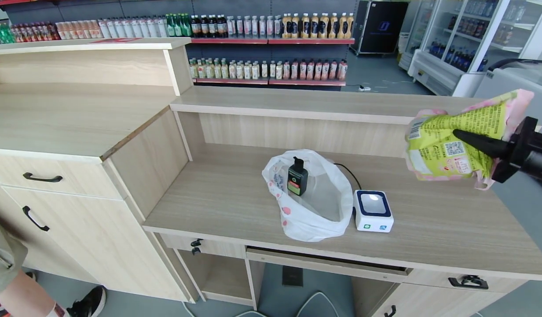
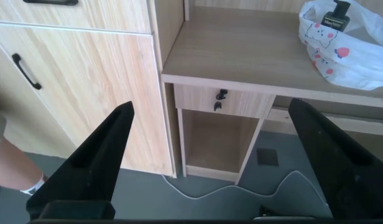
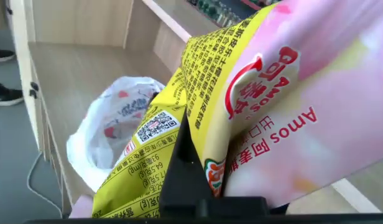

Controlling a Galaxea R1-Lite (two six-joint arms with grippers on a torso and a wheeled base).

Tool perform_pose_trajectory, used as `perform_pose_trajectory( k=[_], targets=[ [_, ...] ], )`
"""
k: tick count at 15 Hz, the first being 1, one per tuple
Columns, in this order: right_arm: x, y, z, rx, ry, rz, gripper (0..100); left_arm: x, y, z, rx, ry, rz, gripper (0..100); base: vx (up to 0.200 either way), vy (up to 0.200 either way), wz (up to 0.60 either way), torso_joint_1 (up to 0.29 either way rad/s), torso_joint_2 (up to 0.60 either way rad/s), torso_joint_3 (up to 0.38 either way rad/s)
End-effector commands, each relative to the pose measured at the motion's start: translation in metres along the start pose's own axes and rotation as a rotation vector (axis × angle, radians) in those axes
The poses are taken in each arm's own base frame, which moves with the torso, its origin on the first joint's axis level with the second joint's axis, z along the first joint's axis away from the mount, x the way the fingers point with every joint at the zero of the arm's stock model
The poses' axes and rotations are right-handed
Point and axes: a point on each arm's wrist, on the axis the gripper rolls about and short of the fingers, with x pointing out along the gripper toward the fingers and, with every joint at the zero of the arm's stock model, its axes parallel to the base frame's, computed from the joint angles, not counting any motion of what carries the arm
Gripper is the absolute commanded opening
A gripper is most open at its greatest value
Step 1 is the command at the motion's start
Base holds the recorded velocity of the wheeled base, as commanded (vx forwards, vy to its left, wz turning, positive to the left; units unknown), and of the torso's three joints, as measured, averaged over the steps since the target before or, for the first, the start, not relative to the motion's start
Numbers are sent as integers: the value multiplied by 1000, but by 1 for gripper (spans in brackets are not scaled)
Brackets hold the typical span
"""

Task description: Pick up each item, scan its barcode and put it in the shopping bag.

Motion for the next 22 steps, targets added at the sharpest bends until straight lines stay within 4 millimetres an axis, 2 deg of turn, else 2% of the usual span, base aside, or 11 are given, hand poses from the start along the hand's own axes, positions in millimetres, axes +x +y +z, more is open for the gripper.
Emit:
perform_pose_trajectory(
  k=[1, 4, 6, 7, 9, 13, 16, 18, 22],
  targets=[
    [17, 25, 61, -53, -150, 119, 0, 0, 0, 0, 0, -1, 0, 100, 0, 0, 0, 0, 0, 0],
    [32, 70, 118, 5, -338, 301, 0, 0, 0, 0, 0, -1, 0, 100, 0, 0, 0, 0, 0, 0],
    [31, 90, 129, -1, -404, 365, 0, 0, 0, 0, 0, -1, 0, 100, 0, 0, 0, 0, 0, 0],
    [28, 107, 132, -12, -454, 433, 0, 0, 0, 0, 0, -1, 0, 100, 0, 0, 0, 0, 0, 0],
    [27, 113, 135, -54, -511, 451, 0, 0, 0, 0, 0, -1, 0, 100, 0, 0, 0, 0, 0, 0],
    [31, 123, 150, -25, -596, 524, 0, 0, 0, 0, 0, -1, 0, 100, 0, 0, 0, 0, 0, 0],
    [16, 126, 163, -35, -622, 527, 0, 0, 0, 0, 0, -1, 0, 100, 0, 0, 0, 0, 0, 0],
    [9, 133, 167, -50, -645, 544, 0, 0, 0, 0, 0, -1, 0, 100, 0, 0, 0, 0, 0, 0],
    [17, 132, 161, -72, -643, 538, 0, 0, 0, 0, 0, -1, 0, 100, 0, 0, 0, 0, 0, 0]
  ],
)
